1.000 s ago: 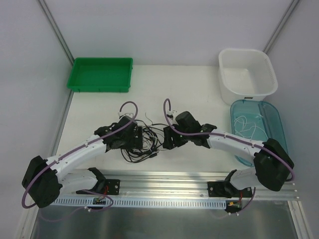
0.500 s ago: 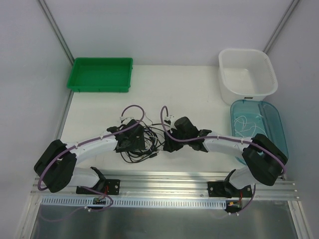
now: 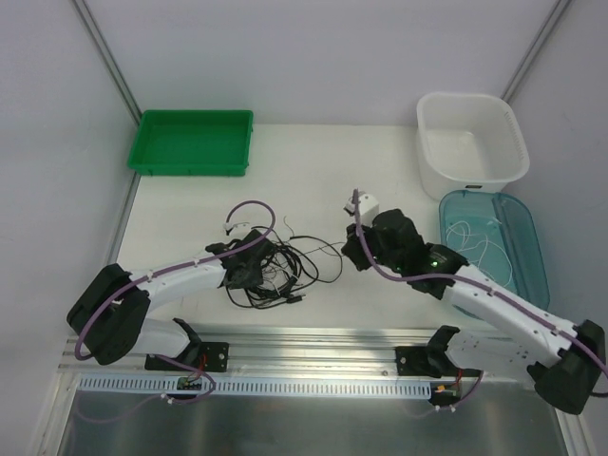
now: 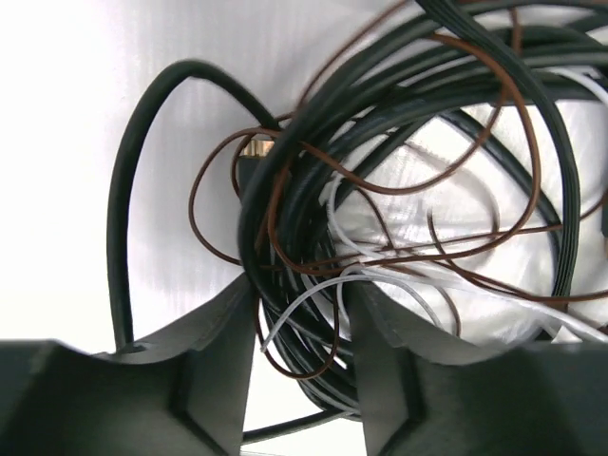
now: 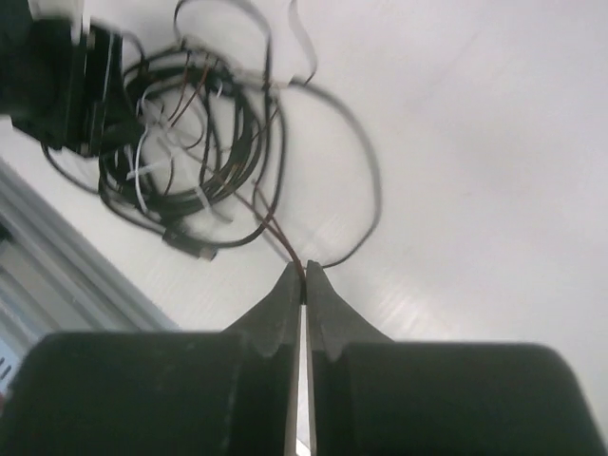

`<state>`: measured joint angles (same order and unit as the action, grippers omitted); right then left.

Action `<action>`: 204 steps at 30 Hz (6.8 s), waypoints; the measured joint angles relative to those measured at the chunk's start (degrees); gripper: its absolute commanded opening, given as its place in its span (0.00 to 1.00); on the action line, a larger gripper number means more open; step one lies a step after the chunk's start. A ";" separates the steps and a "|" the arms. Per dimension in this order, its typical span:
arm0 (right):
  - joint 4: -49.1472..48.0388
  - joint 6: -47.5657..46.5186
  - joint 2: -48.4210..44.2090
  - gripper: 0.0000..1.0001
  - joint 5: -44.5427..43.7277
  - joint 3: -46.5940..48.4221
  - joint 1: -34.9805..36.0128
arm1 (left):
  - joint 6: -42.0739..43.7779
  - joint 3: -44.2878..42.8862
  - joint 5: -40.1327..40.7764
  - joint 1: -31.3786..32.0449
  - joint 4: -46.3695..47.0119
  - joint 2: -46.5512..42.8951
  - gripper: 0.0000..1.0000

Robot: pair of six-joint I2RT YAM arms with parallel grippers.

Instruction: Untangle the cables

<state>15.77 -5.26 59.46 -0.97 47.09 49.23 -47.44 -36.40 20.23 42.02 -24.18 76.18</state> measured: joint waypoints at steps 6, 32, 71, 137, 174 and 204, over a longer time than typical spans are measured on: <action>12.24 -3.08 -11.15 0.01 -6.80 12.52 -7.37 | -0.39 0.07 1.51 -0.04 0.57 0.50 0.31; 15.96 0.87 -11.58 0.01 -16.37 20.83 -11.17 | 0.44 2.38 1.36 -1.62 -1.62 -14.38 0.14; -18.47 14.97 37.68 0.01 15.41 6.45 9.75 | 1.51 4.13 -4.70 -1.62 -2.45 -24.28 0.17; 22.43 -2.25 15.41 0.01 -12.20 31.58 -0.74 | -0.44 7.80 -9.68 -1.62 0.09 -24.83 0.99; 9.51 -4.26 -6.49 0.01 -25.27 29.97 -18.99 | 7.41 -4.20 -11.15 -5.03 -1.90 -22.84 0.99; 20.50 3.65 -7.61 0.01 -39.71 35.47 -47.80 | 30.58 -12.02 -6.27 -20.02 -10.25 -18.49 0.99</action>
<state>36.27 -1.61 51.86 -40.69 82.56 1.43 -16.86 -48.42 13.96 22.00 -34.44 57.69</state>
